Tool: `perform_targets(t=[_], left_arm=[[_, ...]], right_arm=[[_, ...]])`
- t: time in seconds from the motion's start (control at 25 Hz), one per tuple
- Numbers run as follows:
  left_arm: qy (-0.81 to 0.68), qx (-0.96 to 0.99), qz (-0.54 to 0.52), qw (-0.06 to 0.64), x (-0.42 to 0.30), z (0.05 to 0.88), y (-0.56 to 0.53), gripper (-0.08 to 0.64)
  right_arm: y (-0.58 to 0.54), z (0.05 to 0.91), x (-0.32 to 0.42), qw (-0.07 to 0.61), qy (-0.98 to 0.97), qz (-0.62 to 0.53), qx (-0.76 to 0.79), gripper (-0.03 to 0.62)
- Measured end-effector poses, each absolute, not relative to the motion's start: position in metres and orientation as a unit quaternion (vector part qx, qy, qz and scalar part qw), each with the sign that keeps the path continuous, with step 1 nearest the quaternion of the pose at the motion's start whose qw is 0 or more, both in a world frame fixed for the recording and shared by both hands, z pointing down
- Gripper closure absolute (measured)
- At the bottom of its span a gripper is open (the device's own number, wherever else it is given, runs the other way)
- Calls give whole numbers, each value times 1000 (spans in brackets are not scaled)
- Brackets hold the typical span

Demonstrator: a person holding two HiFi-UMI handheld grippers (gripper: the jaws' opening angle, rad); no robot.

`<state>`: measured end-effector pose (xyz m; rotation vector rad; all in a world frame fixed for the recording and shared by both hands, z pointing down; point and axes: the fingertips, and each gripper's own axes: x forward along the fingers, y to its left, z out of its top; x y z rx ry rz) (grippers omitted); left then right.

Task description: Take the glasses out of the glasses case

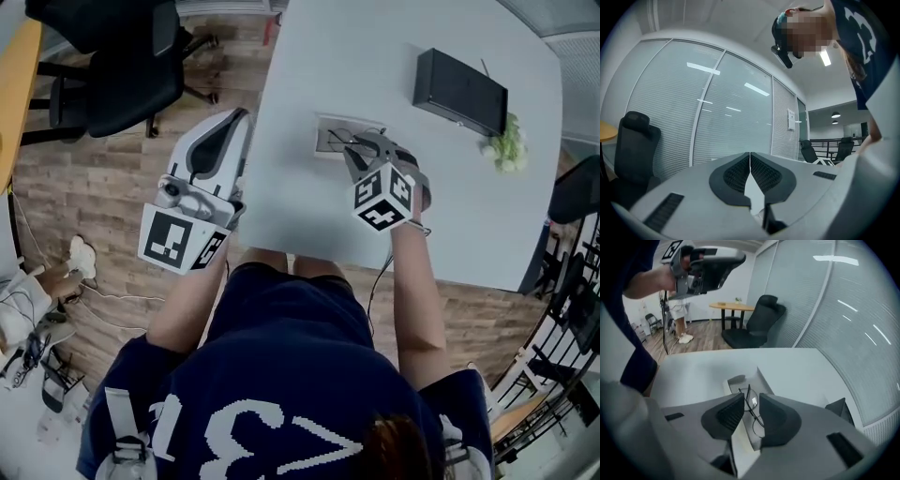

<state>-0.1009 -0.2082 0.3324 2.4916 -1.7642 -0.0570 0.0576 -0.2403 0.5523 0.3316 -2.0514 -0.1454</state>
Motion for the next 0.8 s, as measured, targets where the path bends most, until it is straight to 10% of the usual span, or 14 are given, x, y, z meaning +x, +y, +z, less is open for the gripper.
perform_targets(t=[0.4,0.8], left_arm=[[-599,798,-5,66,-120,352,-201,541],[-602,796,-6,59,-126,347,-203,541]], right_arm=[[-247,604,58,613,-781,-102,62,503],[-247,581,57,563,-816,-93,92,566]])
